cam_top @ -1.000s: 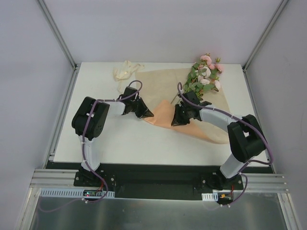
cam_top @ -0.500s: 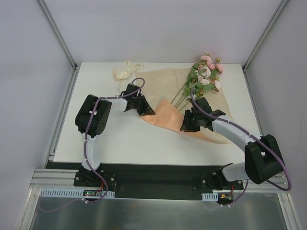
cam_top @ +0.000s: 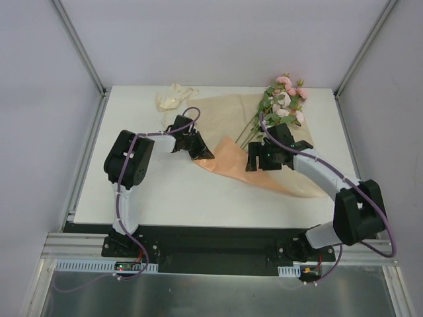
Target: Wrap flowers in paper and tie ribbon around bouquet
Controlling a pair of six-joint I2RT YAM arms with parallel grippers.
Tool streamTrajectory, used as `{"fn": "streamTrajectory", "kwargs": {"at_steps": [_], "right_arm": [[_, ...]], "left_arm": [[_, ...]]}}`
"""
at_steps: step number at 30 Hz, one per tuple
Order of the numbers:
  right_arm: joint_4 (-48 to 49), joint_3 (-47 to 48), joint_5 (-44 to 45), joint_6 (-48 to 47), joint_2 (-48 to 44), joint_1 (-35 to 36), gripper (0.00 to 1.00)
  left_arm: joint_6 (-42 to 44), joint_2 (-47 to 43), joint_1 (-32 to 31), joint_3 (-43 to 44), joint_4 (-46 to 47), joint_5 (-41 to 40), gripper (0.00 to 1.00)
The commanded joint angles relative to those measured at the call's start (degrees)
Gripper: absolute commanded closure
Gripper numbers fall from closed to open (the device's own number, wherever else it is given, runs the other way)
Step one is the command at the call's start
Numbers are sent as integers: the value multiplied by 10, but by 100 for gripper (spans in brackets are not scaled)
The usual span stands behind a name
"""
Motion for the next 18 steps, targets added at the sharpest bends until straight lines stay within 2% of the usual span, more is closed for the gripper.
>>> {"fn": "streamTrajectory", "kwargs": {"at_steps": [1,3,5,8,12,15,17,18], "right_arm": [[46,101,-47,-118,88,-6,23],[52,129,-75,-152,141,-16,23],[21,202,-113,-161,204,-25,23],[3,261,-155,-175,247,-26,31],[11,285,-179,-161,284,-33,40],[20,296,-204,-148,298,-35,52],[22,303,-216,-141,315,-37,71],[21,307,-214,-140,317,-37,80]], "left_arm": [[20,-4,3,22,-16,19,100],[22,-6,3,22,-17,20,100],[22,-6,3,23,-20,23,100],[21,-7,3,27,-24,29,100],[27,-12,3,33,-29,29,100],[27,-11,3,38,-30,34,100],[29,-11,3,41,-32,40,99],[33,-17,3,45,-33,42,93]]}}
